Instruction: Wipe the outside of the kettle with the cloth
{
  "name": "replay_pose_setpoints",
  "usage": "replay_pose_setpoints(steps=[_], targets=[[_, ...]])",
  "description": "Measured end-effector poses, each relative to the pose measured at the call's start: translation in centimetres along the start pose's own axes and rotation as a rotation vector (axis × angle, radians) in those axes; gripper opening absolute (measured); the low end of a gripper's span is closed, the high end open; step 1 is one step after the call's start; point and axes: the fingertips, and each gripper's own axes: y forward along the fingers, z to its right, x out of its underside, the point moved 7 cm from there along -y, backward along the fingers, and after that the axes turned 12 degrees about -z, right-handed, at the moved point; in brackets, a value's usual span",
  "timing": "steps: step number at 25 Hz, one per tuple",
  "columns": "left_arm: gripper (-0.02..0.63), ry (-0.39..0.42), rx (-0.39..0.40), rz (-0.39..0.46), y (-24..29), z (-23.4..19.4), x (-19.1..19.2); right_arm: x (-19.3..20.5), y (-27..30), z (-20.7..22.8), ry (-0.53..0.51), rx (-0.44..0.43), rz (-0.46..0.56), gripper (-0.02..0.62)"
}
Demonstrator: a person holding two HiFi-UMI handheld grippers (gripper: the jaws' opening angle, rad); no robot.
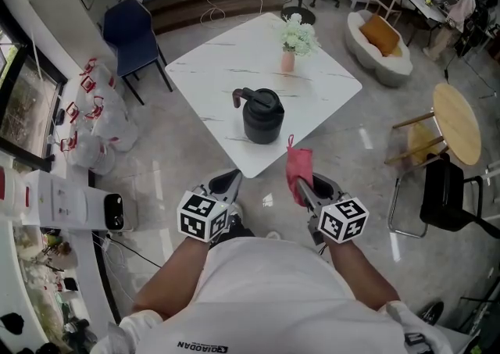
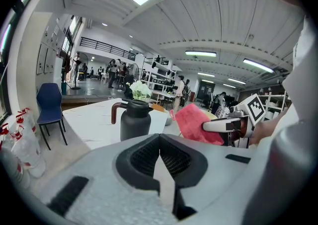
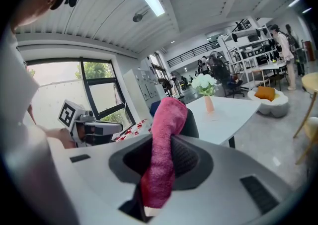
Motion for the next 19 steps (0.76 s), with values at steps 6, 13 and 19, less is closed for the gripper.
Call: replay_pose_setpoints(steps=[6,13,19], targets=[[0.0,0.003,-0.002,0.001,0.06,-0.11,0.0,-0.05,0.24,-0.05,-0.001,-0.003,0.006,0.099],[0.0,0.003,-0.004,0.002,0.22,0.25,-0.02,0.25,0.02,0.21,0.001,-0.007,0.001,0.098],[0.0,0.001,-0.008,0.0,0.22,0.32,0.09,0.22,-0.03,0.28,0.001,-0.007,0.001,0.098]])
